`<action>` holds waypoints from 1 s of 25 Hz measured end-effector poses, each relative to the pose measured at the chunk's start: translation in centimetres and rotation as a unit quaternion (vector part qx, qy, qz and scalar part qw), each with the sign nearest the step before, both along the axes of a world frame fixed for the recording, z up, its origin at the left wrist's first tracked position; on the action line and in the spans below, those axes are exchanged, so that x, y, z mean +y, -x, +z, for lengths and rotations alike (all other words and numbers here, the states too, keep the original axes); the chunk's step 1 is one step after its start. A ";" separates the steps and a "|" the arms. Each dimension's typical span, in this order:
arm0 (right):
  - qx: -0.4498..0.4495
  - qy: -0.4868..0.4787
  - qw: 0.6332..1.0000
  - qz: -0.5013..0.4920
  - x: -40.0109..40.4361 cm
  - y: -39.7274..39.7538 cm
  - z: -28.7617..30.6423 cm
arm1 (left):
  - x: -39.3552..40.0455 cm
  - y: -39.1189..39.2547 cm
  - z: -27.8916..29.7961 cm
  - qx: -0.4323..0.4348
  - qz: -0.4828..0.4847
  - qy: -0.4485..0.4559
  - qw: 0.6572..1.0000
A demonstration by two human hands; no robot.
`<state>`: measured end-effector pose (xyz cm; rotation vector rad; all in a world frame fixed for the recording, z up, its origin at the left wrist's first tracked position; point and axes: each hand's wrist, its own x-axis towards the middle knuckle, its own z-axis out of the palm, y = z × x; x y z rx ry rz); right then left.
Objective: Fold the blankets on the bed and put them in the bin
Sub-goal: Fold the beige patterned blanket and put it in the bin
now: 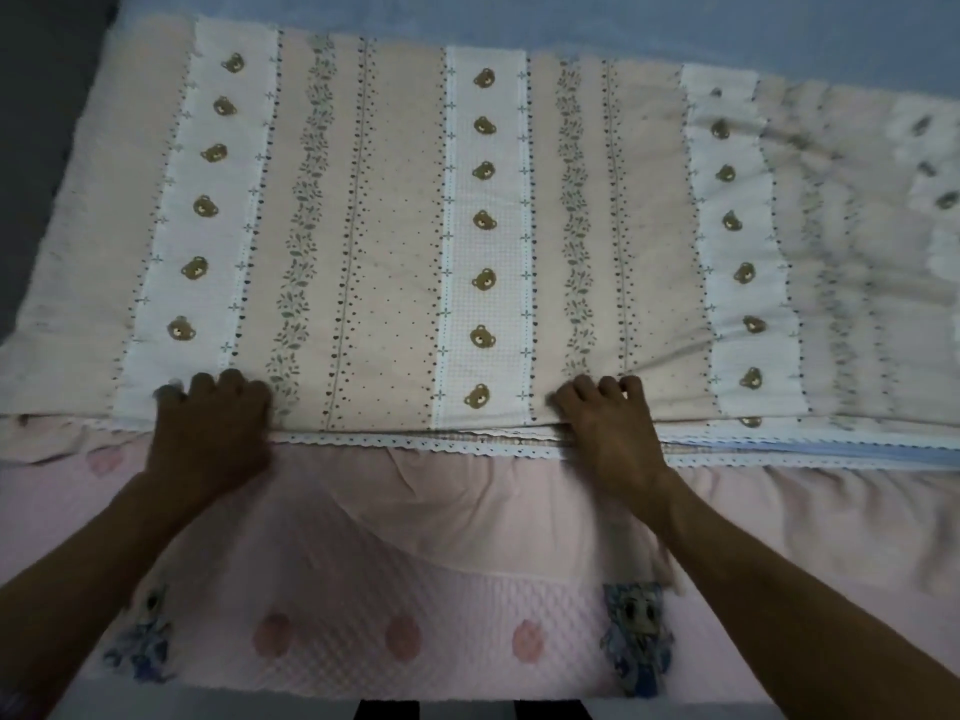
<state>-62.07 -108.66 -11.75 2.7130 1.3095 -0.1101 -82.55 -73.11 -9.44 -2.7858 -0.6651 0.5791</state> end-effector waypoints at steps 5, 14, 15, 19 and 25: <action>-0.004 0.041 0.986 -0.162 -6.5 -4.4 1.2 | -18.4 -10.5 0.5 -0.165 -0.180 0.149 0.958; -0.083 -0.004 0.975 -0.205 -30.1 -17.6 -0.1 | -41.7 -26.7 -2.2 -0.182 -0.203 0.154 0.950; -0.071 -0.015 0.979 -0.190 -32.2 -18.5 -0.1 | -43.0 -27.6 -2.3 -0.183 -0.206 0.162 0.948; -0.047 -0.082 0.992 -0.085 -36.3 -16.0 -0.9 | -44.9 -25.2 -1.7 -0.205 -0.232 0.179 0.934; -0.034 -0.043 0.981 -0.188 -38.0 -19.5 -0.6 | -47.7 -28.4 -0.5 -0.131 -0.218 0.165 0.953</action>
